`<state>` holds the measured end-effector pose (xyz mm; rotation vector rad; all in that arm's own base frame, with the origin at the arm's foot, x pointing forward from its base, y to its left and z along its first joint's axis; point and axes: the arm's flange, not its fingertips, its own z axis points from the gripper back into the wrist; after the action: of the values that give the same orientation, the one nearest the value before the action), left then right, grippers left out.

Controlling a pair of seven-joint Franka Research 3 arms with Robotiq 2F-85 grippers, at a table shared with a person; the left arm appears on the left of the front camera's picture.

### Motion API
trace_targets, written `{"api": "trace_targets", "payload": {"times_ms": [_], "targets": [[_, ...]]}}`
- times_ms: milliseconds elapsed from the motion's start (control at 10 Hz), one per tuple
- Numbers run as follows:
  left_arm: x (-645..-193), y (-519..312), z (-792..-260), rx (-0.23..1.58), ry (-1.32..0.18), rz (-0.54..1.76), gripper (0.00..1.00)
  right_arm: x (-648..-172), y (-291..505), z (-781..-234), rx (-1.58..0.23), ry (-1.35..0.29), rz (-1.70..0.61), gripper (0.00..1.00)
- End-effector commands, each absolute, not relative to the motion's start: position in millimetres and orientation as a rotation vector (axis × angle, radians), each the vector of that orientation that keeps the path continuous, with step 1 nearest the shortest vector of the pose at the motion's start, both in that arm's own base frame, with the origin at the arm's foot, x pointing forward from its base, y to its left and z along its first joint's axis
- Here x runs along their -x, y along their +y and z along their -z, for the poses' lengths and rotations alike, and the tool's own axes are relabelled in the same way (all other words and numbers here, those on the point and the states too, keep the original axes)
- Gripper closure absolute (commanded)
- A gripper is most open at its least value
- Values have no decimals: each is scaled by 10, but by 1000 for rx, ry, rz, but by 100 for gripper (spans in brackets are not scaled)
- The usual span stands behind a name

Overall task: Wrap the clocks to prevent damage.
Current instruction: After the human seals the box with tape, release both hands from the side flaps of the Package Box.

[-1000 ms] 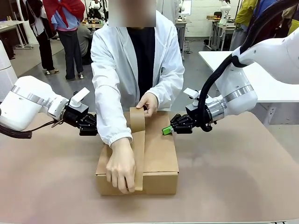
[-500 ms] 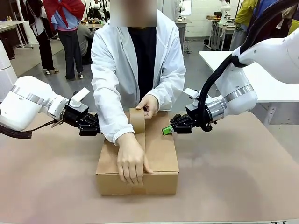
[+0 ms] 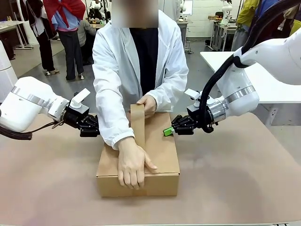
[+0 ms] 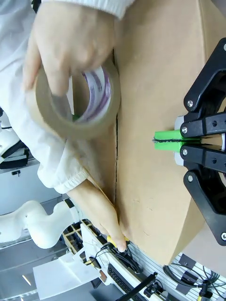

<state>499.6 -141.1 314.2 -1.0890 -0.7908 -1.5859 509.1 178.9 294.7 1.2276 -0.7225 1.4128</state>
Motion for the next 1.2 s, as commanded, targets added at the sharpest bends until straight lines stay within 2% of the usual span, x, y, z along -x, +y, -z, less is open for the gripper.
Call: {"api": "trace_targets", "payload": {"times_ms": [0, 1100], "targets": [[-4991, -1426, -3128, 1073, -788, 1589, 99, -5067, 1793, -2914, -1203, -718, -1406, 99], [-4991, -1426, -3128, 1073, -788, 1589, 99, -5067, 1793, -2914, -1203, -718, -1406, 99]]}}
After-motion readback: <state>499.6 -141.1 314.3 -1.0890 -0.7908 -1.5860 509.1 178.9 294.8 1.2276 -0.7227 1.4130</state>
